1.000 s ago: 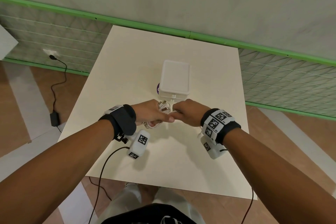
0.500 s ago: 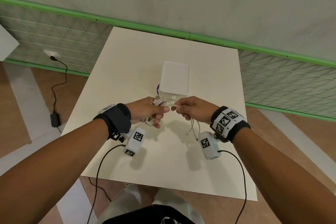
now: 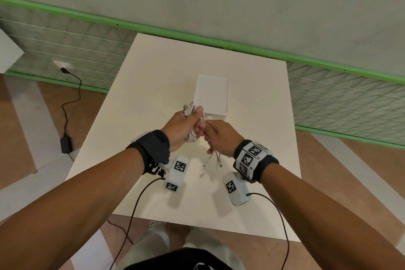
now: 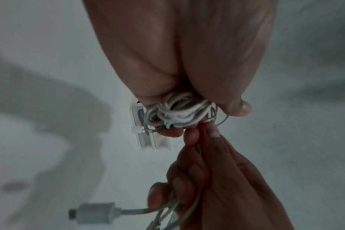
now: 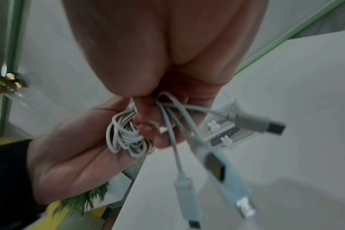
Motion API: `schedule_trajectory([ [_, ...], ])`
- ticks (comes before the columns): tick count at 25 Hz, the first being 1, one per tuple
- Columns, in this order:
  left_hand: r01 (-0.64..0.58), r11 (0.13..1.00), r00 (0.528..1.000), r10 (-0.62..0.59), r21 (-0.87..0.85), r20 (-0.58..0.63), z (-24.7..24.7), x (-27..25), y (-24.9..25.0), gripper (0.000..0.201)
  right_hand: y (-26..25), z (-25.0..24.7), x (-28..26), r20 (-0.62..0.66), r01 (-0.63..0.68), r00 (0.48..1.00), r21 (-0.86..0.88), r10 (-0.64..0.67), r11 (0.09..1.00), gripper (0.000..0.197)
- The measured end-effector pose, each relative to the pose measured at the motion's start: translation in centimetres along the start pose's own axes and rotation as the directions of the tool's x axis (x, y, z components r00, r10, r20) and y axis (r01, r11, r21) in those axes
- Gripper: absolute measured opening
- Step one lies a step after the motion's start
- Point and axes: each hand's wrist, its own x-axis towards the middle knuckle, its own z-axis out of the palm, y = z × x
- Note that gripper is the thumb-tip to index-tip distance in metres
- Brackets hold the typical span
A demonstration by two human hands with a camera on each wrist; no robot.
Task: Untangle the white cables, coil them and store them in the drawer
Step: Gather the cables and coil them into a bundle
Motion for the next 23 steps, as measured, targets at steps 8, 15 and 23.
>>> schedule_trajectory([
  [8, -0.032, 0.999, 0.999, 0.030, 0.040, 0.033, -0.4, 0.2, 0.0, 0.030, 0.7, 0.2, 0.1, -0.040, 0.003, 0.999, -0.041, -0.005, 0.999, 0.041],
  [15, -0.011, 1.000, 0.982, 0.011, -0.001, -0.186, -0.5, 0.7, 1.9, 0.030, 0.3, 0.1, -0.6, 0.288, -0.067, 0.955, -0.028, 0.072, 0.997, 0.023],
  [23, -0.066, 0.871, 0.998, 0.050, 0.486, 0.046, -1.1, 0.0, 0.1, 0.026, 1.5, 0.4, 0.2, 0.213, -0.076, 0.975, 0.042, 0.066, 0.996, 0.014],
])
